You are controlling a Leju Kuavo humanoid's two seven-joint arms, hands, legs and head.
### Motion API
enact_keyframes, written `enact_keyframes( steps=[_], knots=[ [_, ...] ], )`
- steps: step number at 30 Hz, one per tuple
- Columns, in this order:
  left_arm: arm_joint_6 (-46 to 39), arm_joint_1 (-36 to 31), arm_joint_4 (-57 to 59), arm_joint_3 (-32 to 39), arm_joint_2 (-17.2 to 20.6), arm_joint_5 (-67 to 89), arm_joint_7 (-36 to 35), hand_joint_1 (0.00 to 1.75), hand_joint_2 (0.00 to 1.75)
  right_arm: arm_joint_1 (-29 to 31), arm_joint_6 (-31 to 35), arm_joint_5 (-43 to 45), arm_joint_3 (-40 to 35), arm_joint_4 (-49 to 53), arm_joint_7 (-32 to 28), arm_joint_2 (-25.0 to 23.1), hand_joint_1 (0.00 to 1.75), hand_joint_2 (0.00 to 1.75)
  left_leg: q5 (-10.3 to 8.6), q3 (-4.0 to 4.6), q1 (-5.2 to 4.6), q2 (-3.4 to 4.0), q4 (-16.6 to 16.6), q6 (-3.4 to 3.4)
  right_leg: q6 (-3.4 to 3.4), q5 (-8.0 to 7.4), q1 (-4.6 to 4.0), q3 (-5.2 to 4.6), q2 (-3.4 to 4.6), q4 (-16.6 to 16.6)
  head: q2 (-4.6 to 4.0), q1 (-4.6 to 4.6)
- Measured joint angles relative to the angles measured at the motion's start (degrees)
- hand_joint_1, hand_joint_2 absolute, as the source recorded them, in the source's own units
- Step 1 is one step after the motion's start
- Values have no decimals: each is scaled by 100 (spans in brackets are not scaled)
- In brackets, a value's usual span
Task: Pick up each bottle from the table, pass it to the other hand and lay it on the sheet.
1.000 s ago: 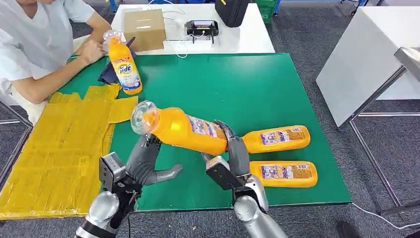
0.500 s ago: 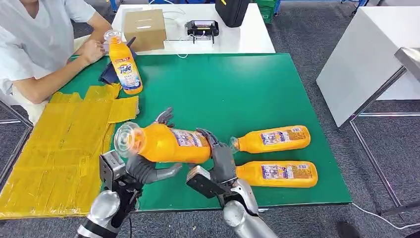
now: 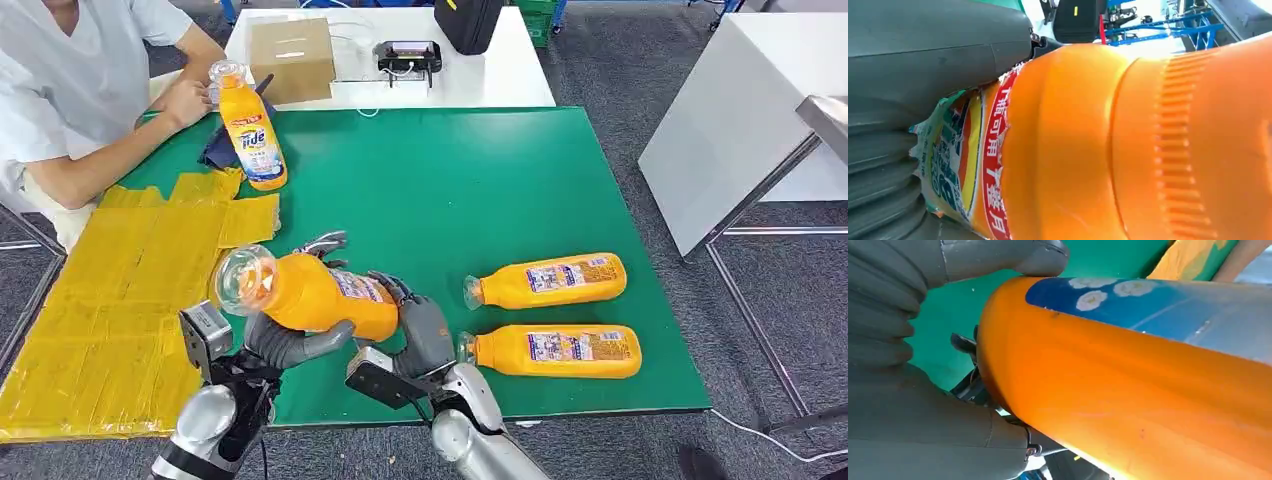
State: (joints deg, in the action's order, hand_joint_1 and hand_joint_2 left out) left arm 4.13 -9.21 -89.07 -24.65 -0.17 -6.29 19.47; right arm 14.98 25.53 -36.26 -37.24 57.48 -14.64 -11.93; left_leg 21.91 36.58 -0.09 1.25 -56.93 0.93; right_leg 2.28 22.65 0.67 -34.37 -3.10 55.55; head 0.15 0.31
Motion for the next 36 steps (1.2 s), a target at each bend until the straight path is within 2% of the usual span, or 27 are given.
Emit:
enact_keyframes(
  steps=[9, 10, 11, 12, 15, 19, 21, 24, 27, 30, 34, 36],
  knots=[
    [-53, 3, 0, 15, 0, -11, 26, 175, 175, 15, -2, 15, -66, -39, 20, 0, 175, 175, 0, 0, 0, 0, 0, 0, 0, 0, -1, -2, 0, 0, 0, 0],
    [-55, 3, 0, 20, 0, -11, 28, 175, 175, 15, -2, 26, -68, -44, 17, -2, 161, 175, 0, 0, 0, 0, 0, 0, 0, 0, -1, -2, 0, 0, 0, 2],
    [-68, 3, 0, 22, 0, -11, 33, 175, 175, 14, 2, 64, -68, -44, 6, -2, 17, 175, 0, 0, 0, 0, 0, 0, 0, 0, -1, -2, 0, 0, 0, 0],
    [-116, 3, 0, 22, -2, 24, 57, 175, 175, 12, -33, 193, -68, -44, -42, -2, 0, 175, 0, 0, 0, 0, 0, 0, 0, 0, -1, -3, 0, 0, 0, 0],
    [-447, -11, -9, 4, -9, 580, 199, 175, 175, -41, -396, 1013, -17, 40, -311, 0, 0, 175, 0, 0, 0, 1, 0, 0, 0, 0, 0, -4, 0, 0, 0, 0],
    [-1938, -169, -68, 7, 26, 2166, 179, 175, 175, -420, -284, 1972, 256, 843, -719, 72, 0, 175, 0, 6, 0, -7, 0, 0, 1, -1, 0, -5, -1, 0, 0, 0],
    [-2611, -335, -50, 89, 81, 3125, -112, 175, 175, -620, -60, 2020, 431, 1498, -804, 140, 0, 175, -1, 6, 0, -7, -1, 0, 1, -1, 0, -8, -2, 0, 0, 2],
    [-3364, -783, 228, 256, 188, 5793, -1016, 175, 175, -943, 111, 1897, 698, 2504, -785, 280, 0, 175, -2, 5, 0, -10, -1, 0, 1, -2, 0, -6, -3, 0, 0, 2],
    [-3248, -1314, 784, 326, 315, 7519, -1829, 175, 175, -1118, 114, 1823, 865, 3201, -780, 382, 0, 175, -4, 5, 0, -7, 0, -3, 0, -7, -1, -5, -1, 1, 0, -2],
    [-3189, -1681, 1247, 396, 384, 7990, -2103, 175, 175, -1230, 116, 1803, 962, 3594, -798, 435, 0, 175, -7, 4, 0, 3, -1, -6, -11, -16, -1, -10, 1, 1, 0, 0],
    [-2652, -2259, 2094, 407, 520, 9367, -3155, 175, 175, -1288, 279, 1688, 1014, 3960, -900, 457, 0, 175, -11, 5, 0, 2, -1, -4, -11, -15, -2, -10, 0, 2, 0, 0],
    [-2516, -2665, 2820, 411, 592, 9545, -3527, 175, 175, -1288, 424, 1602, 1042, 4117, -938, 457, 0, 175, -14, 5, 1, 7, 0, -7, -12, -16, -4, -9, 1, 3, 0, 0]
  ],
)
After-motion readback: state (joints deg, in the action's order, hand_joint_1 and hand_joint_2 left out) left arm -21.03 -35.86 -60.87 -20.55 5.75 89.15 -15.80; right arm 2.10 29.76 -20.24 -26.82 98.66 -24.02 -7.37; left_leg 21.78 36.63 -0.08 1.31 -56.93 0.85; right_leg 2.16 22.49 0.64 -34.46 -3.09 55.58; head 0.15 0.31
